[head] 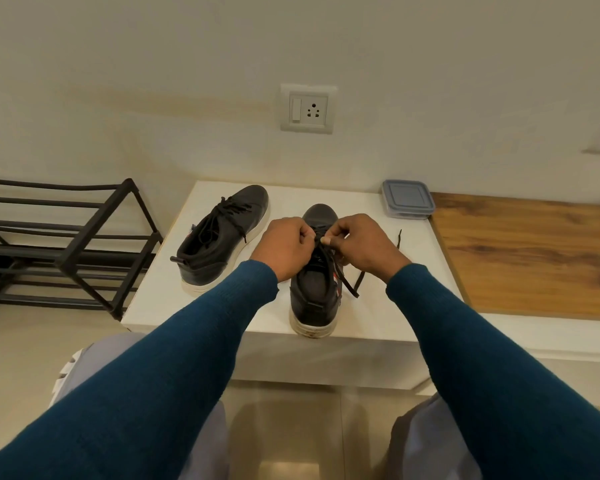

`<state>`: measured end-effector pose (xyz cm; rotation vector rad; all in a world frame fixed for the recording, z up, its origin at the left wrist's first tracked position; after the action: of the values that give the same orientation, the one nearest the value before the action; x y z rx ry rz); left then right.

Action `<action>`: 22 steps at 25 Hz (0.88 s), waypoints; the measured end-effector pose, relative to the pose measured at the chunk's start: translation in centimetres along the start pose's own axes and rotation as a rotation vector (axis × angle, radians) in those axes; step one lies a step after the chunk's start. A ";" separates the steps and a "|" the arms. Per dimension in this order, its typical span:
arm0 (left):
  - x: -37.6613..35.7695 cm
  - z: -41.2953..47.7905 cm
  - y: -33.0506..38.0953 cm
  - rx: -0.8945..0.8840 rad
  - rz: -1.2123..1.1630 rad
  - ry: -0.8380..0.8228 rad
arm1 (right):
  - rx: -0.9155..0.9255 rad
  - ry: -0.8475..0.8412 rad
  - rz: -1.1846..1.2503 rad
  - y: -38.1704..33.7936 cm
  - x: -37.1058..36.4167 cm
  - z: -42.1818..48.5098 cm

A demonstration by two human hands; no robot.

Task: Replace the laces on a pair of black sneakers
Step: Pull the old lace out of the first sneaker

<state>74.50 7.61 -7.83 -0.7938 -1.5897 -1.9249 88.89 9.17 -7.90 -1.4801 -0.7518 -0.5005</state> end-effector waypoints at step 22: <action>-0.7 0.3 -1.7 0.092 -0.137 0.014 | 0.068 0.149 -0.433 -2.4 -2.6 -1.8</action>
<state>73.77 8.20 -9.45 -0.6464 -1.7511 -1.9306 85.68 6.90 -7.99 -1.2016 -0.9649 -0.8937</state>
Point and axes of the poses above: each hand's wrist, its own z-axis towards the middle knuckle, its own x-axis out of the back of the hand, y = z × x, the point moved 9 cm from there along z, towards the middle knuckle, and after that the axes turned 4 degrees about -x, right-handed, at the moved point
